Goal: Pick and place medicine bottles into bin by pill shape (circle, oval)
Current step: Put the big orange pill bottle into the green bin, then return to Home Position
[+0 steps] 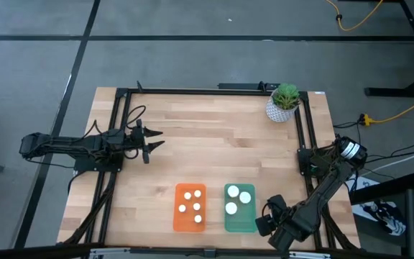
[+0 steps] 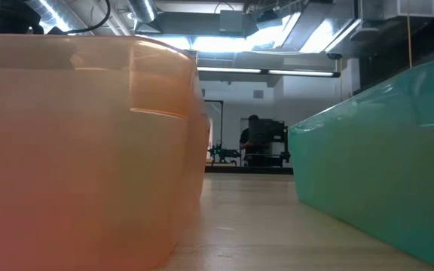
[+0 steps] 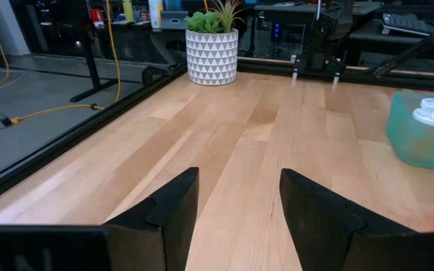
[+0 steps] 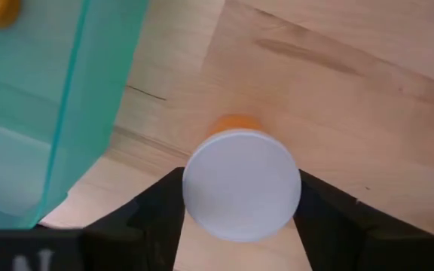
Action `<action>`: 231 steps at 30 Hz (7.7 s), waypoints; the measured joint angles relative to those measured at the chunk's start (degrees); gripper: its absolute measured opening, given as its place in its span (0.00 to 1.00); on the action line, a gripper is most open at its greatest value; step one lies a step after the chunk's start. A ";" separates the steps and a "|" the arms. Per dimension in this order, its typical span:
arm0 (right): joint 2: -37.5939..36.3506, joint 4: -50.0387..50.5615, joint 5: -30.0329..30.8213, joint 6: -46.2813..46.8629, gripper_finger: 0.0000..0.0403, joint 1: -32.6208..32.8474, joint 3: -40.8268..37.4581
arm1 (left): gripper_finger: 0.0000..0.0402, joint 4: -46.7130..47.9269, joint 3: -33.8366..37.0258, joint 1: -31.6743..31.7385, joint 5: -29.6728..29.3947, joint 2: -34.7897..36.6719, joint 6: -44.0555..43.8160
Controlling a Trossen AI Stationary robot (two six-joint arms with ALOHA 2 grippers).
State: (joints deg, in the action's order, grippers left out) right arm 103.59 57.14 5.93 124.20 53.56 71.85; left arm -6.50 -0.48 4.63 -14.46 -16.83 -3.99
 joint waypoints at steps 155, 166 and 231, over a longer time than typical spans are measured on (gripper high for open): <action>-89.70 -34.48 10.89 -117.15 0.72 -44.85 -50.77 | 0.45 0.00 0.01 -0.01 0.00 0.01 0.00; -103.18 -41.69 10.93 -117.06 0.72 -47.33 -62.28 | 0.45 -0.25 -0.01 -0.01 -0.02 -0.01 -0.02; -103.23 -64.59 10.91 -117.07 0.72 -47.23 -71.45 | 0.45 0.00 -0.01 -0.05 -0.02 -0.03 -0.02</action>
State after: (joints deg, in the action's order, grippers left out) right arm 0.36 -7.44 16.84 7.14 6.33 0.40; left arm -6.50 -0.49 4.58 -14.48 -16.86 -4.01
